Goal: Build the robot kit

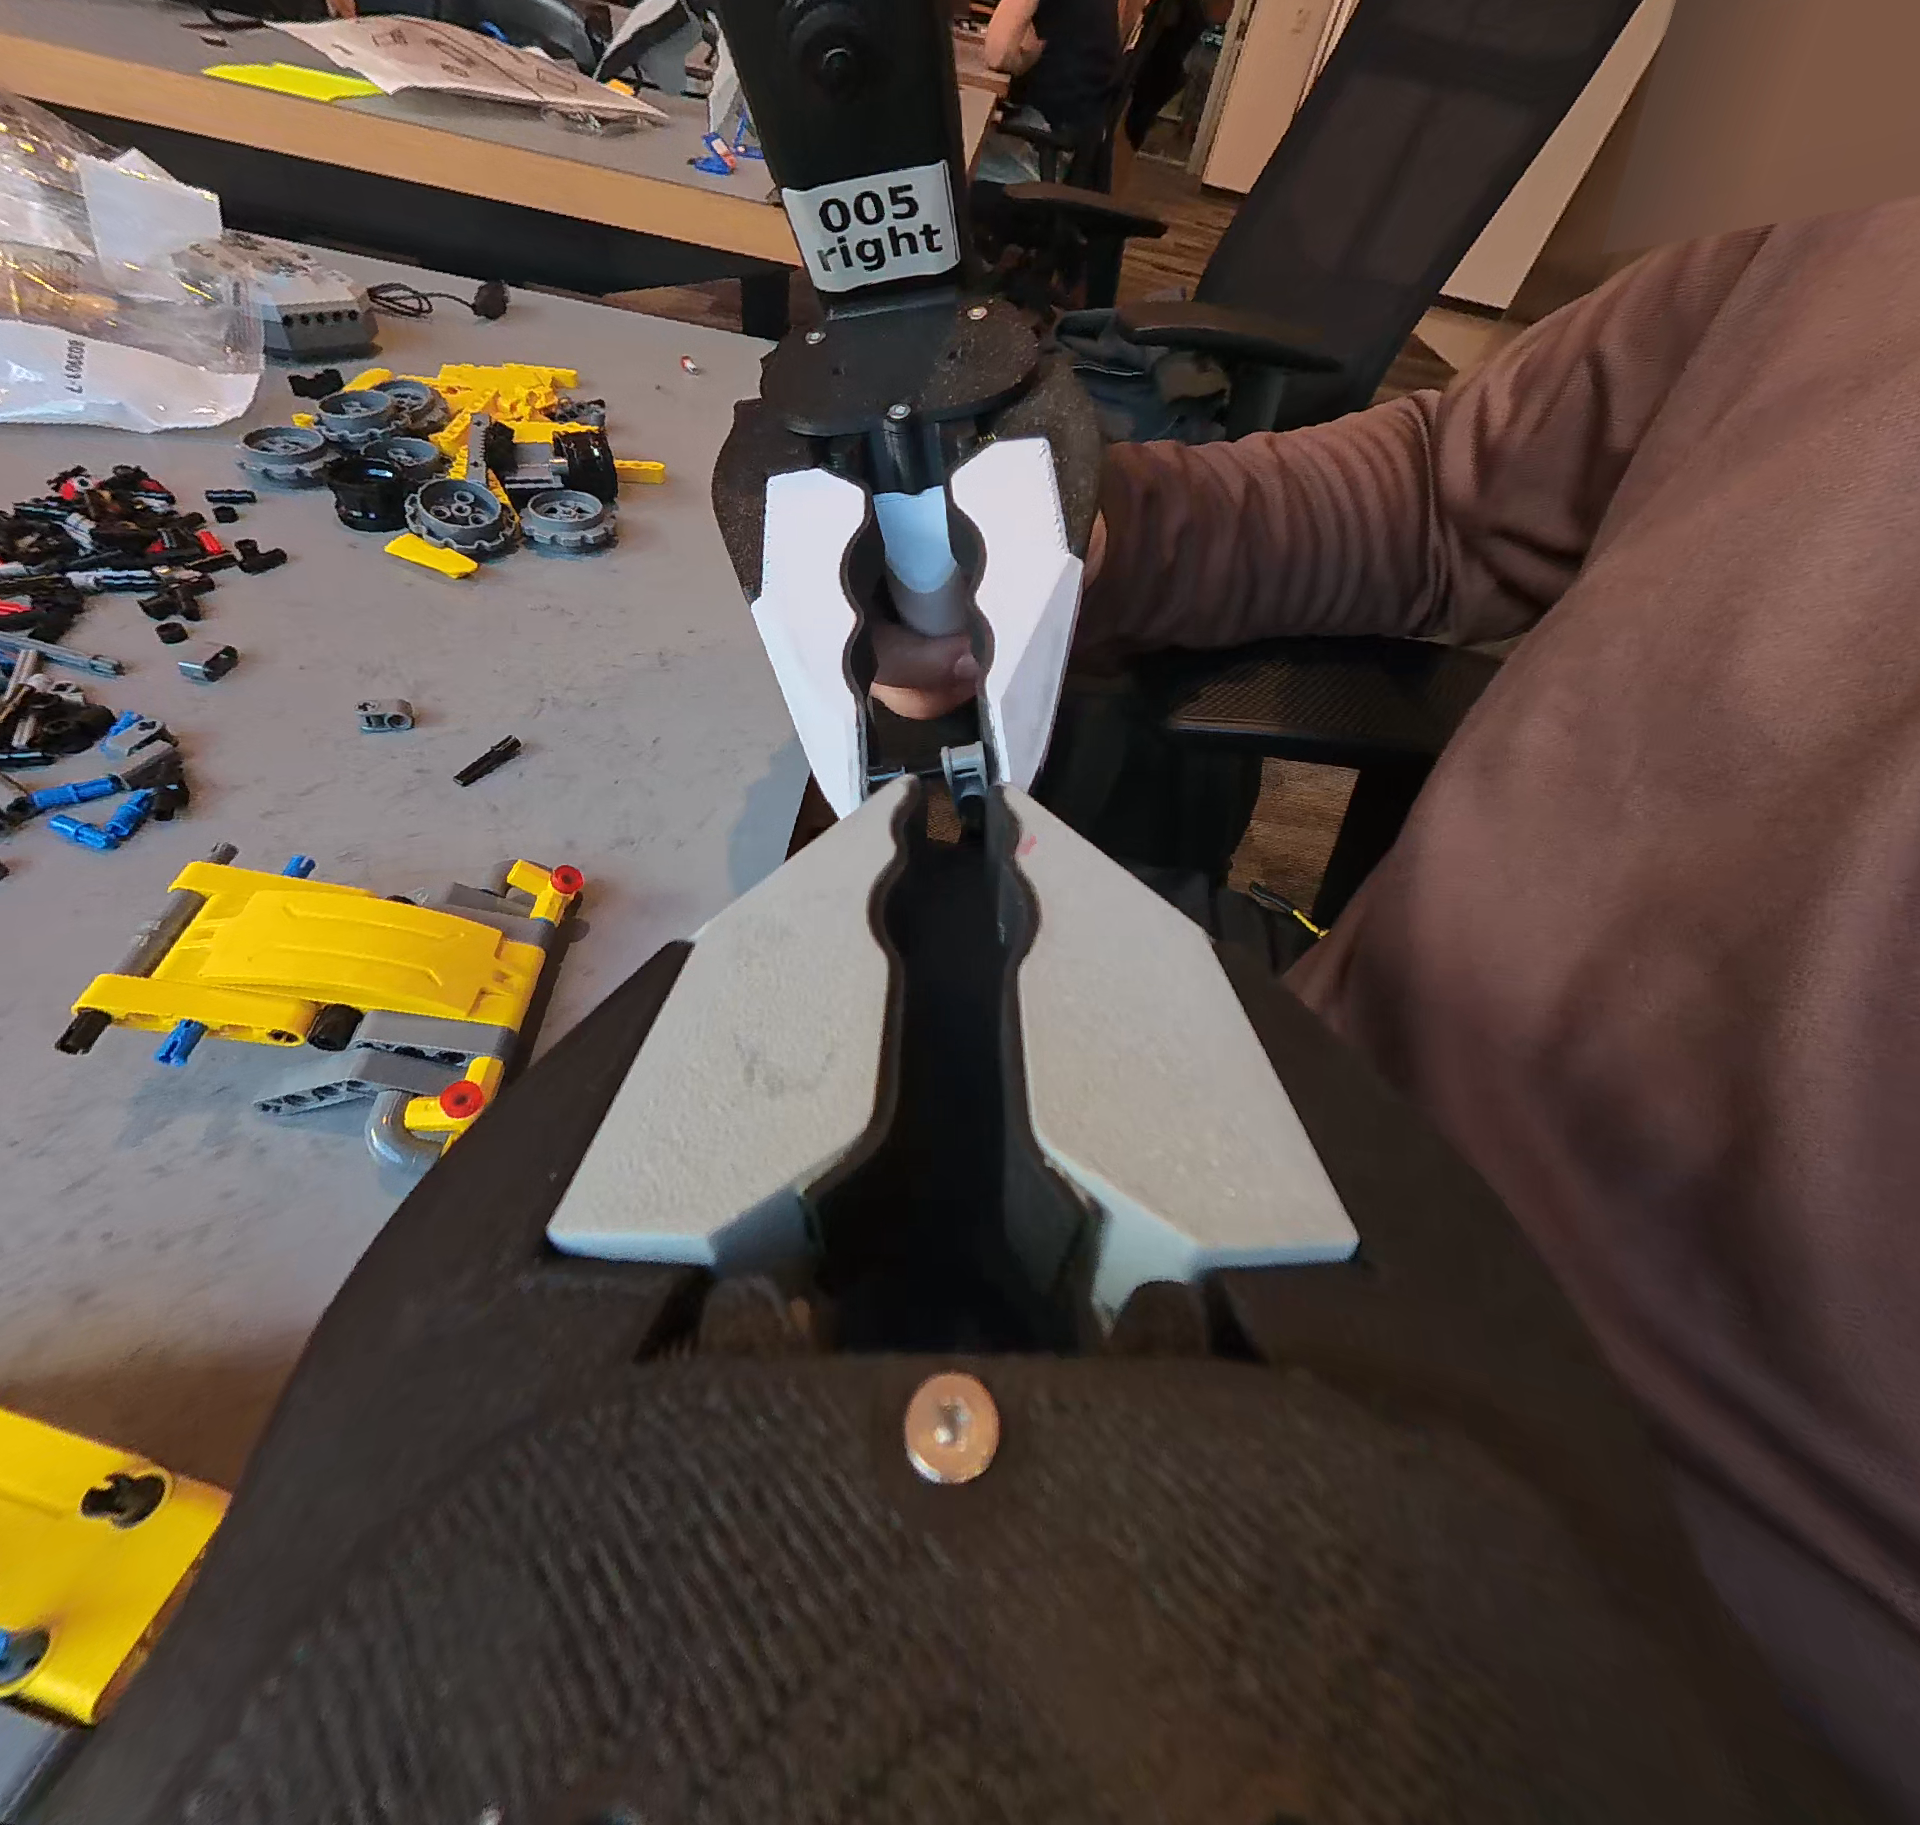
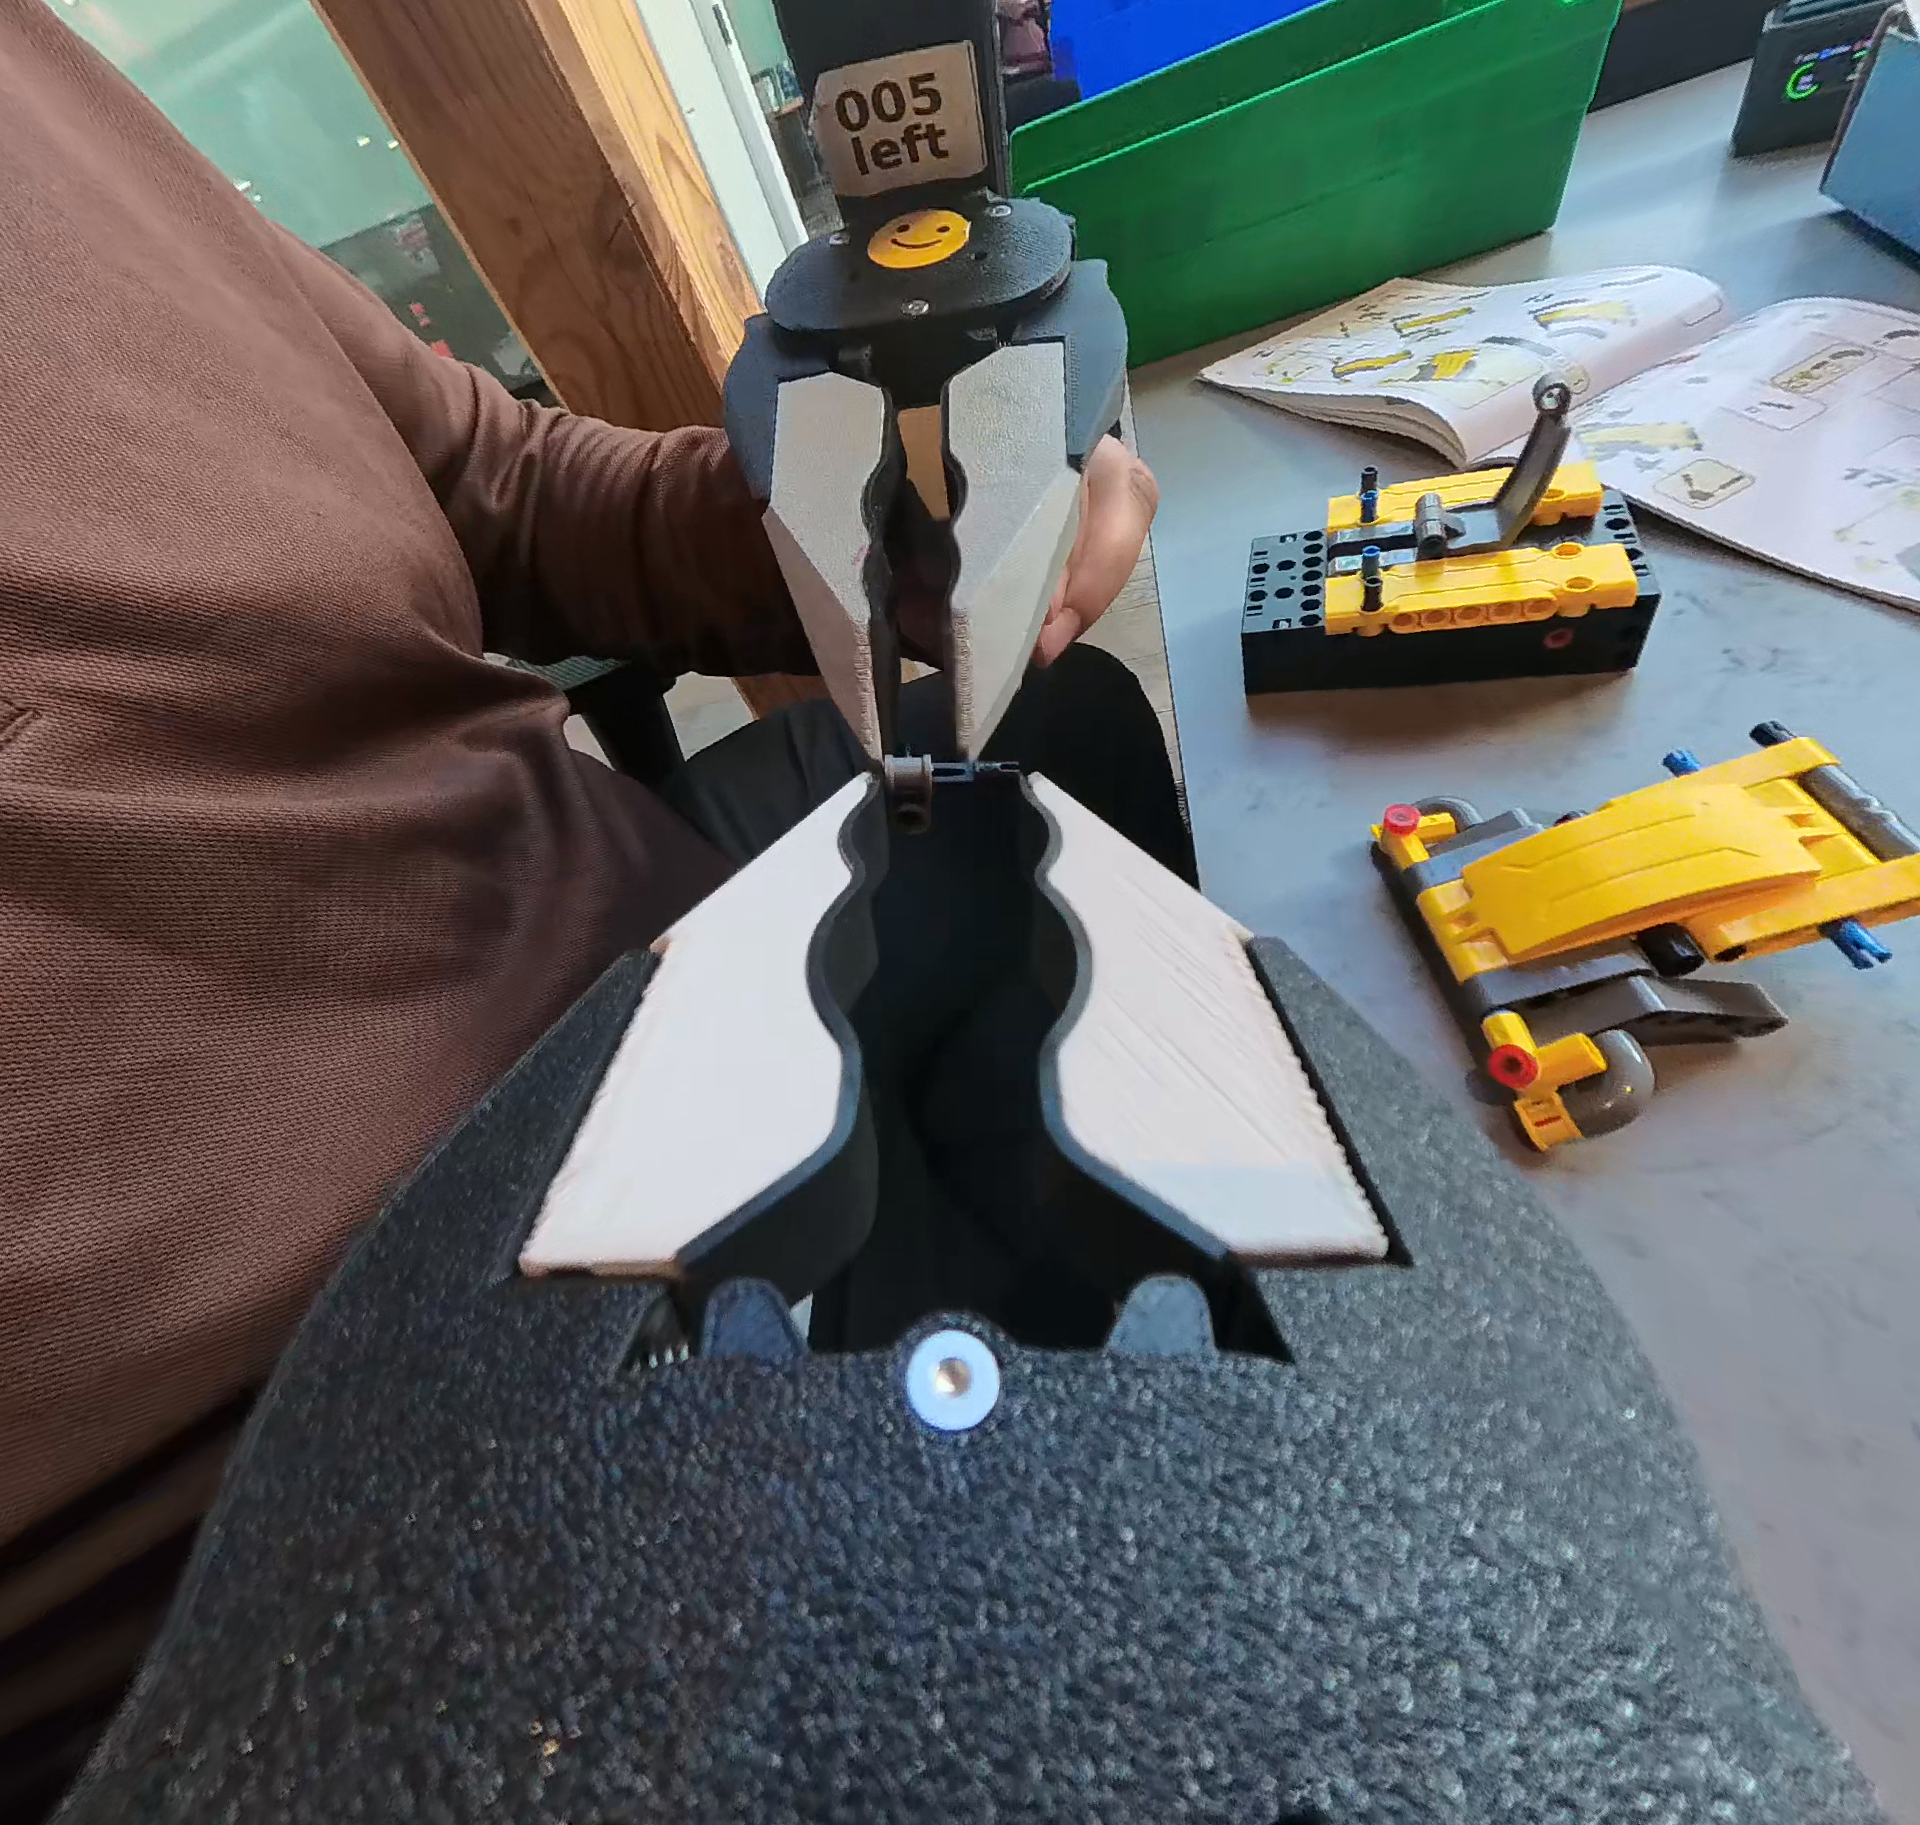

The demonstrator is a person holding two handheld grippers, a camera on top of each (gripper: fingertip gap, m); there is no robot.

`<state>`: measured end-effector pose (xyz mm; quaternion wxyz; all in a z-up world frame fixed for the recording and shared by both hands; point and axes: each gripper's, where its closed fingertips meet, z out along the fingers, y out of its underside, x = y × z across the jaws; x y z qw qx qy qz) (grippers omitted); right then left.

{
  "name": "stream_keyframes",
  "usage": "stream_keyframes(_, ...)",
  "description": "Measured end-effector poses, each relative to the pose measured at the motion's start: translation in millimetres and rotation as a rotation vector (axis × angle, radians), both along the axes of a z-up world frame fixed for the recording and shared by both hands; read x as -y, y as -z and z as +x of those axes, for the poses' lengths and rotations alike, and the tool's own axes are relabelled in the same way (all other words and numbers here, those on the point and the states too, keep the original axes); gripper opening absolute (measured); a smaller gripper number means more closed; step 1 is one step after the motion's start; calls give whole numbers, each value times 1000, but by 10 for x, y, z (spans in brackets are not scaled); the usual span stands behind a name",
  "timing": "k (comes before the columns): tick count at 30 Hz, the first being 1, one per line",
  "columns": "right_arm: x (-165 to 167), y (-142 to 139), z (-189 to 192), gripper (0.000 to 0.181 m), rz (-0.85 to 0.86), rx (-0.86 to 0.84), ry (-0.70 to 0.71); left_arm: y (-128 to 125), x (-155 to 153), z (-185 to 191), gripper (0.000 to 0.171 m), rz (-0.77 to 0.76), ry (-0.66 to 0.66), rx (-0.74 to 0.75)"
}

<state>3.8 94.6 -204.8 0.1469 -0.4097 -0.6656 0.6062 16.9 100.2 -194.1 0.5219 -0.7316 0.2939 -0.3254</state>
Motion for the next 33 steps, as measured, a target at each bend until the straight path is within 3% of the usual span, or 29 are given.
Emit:
stream_keyframes(19, -87, -4, -46, 21, 47, -30, 60, 18, -27, -151, 4, 2, -69, -14)
stream_keyframes(33, -47, 14, -38, 21, 85, -49, 40, 105, 44, -66, 5, -50, -9, -16)
